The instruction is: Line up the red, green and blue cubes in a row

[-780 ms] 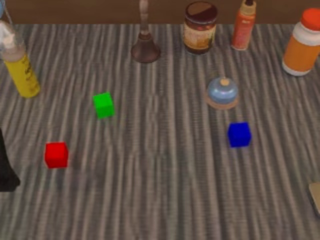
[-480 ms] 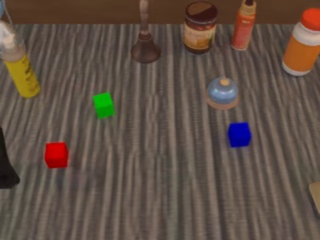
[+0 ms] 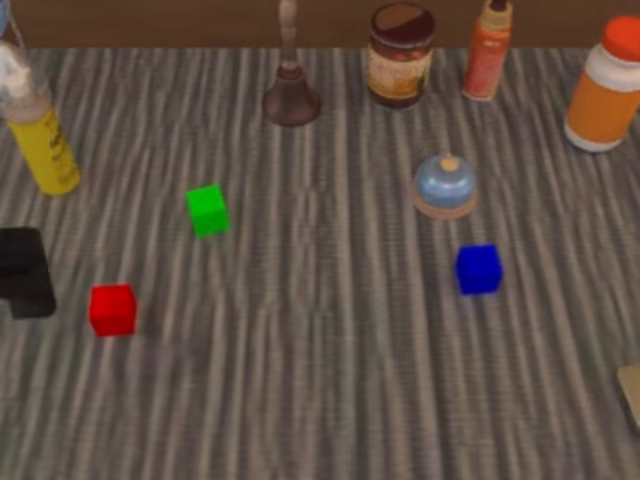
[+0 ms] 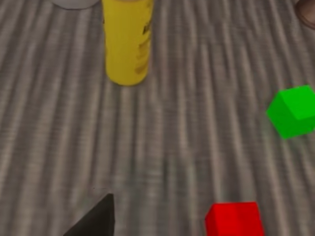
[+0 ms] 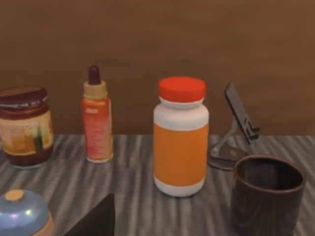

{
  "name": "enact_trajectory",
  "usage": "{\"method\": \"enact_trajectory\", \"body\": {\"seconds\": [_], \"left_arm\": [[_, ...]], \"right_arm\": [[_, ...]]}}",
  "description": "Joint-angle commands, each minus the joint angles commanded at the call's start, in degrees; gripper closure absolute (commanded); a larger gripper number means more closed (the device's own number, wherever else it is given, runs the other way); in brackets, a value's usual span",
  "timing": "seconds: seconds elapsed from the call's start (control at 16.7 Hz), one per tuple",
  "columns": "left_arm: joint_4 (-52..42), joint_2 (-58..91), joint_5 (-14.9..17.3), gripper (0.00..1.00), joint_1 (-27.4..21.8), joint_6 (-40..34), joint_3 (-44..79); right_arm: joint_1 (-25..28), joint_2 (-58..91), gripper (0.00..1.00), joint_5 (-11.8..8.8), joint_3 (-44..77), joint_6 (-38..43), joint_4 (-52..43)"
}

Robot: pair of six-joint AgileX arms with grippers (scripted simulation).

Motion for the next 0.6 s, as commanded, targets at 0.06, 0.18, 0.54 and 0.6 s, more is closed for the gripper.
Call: {"method": "enact_trajectory", "body": {"seconds": [0.06, 0.18, 0.54, 0.6], "left_arm": [[-3.06, 6.30, -0.03, 0.00, -0.54, -0.77, 3.84], [-9.20, 18.95, -0.07, 0.00, -1.64, -2.30, 11.51], [-25.47, 50.63, -0.13, 0.00, -4.61, -6.50, 32.28], [-27.58, 54.50, -0.12, 0.00, -5.01, -7.09, 35.14]], "right_arm": [[0.00, 0.00, 0.00, 0.00, 0.00, 0.00, 0.00], [0.00, 0.00, 0.00, 0.00, 0.00, 0.00, 0.00], [0.00, 0.00, 0.00, 0.00, 0.00, 0.00, 0.00], [0.00, 0.00, 0.00, 0.00, 0.00, 0.00, 0.00]]}}
